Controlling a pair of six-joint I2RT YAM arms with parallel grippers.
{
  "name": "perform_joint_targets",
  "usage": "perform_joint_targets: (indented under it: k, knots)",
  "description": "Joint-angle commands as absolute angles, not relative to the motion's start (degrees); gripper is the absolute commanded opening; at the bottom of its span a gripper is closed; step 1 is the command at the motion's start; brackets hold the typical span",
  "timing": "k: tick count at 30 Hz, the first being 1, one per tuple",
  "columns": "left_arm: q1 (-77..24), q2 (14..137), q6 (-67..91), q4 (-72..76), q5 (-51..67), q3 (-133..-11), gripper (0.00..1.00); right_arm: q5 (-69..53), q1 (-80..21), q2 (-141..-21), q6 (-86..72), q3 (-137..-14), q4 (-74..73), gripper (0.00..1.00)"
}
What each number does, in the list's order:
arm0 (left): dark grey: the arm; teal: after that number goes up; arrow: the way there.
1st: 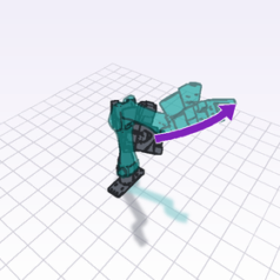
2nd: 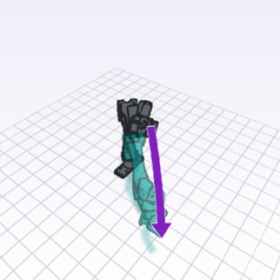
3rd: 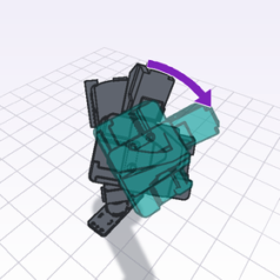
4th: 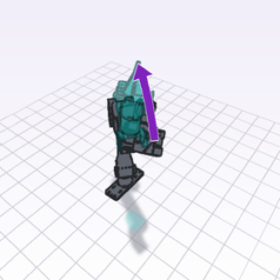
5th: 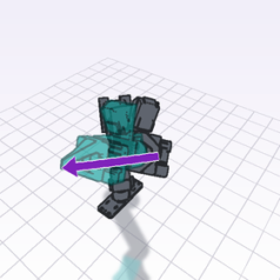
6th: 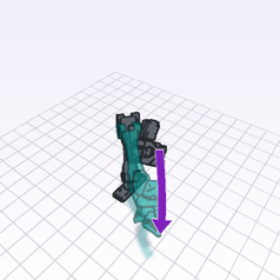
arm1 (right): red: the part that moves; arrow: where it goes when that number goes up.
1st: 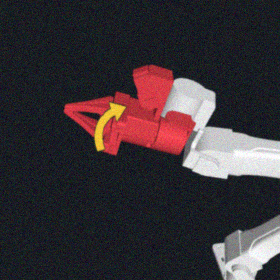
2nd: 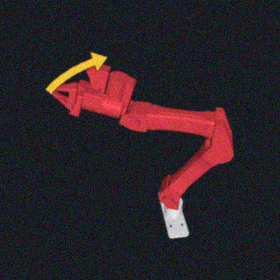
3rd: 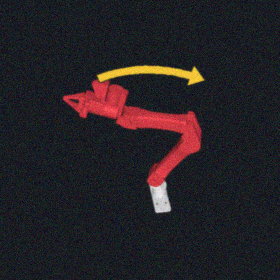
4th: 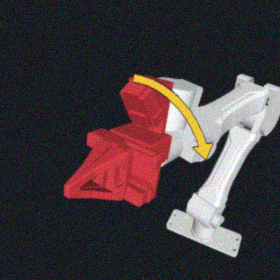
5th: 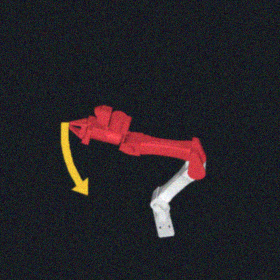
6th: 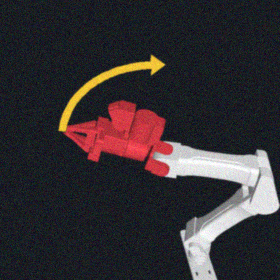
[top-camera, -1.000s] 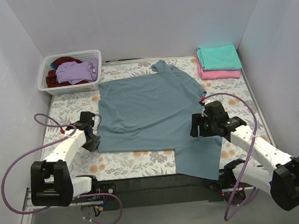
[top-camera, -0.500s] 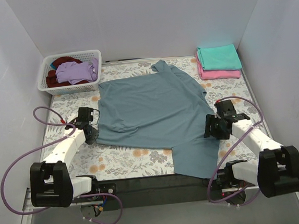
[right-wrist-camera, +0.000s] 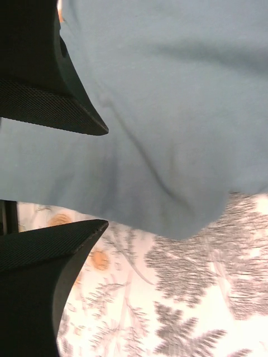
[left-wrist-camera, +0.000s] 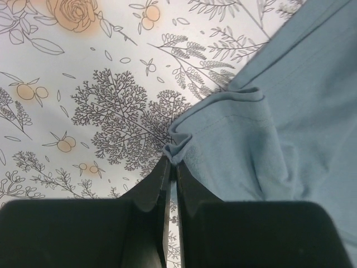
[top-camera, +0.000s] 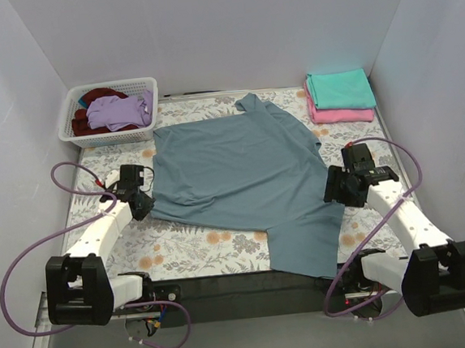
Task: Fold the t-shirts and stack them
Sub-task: Flatten the tshirt out
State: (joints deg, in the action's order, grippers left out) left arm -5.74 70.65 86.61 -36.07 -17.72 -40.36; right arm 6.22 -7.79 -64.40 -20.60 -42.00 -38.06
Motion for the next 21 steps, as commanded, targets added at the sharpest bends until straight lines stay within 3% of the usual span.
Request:
perform_joint_targets:
  k: [1,7,21]
  knots:
    - [-5.27,68.03,85.34,-34.45,-17.93,-41.40,0.00,3.54,-7.12,-60.74,-25.91,-39.03,-46.66,0.68]
    - [-5.18,67.41,84.90,-34.37,-17.32,-41.31,0.00,-2.19,-7.12,-57.92,-31.11,-32.61,-49.65,0.57]
    - [-4.48,66.45,84.64,-33.93,-16.26,-41.13,0.00,-0.97,-7.21,-60.38,-31.55,-31.64,-47.56,0.56]
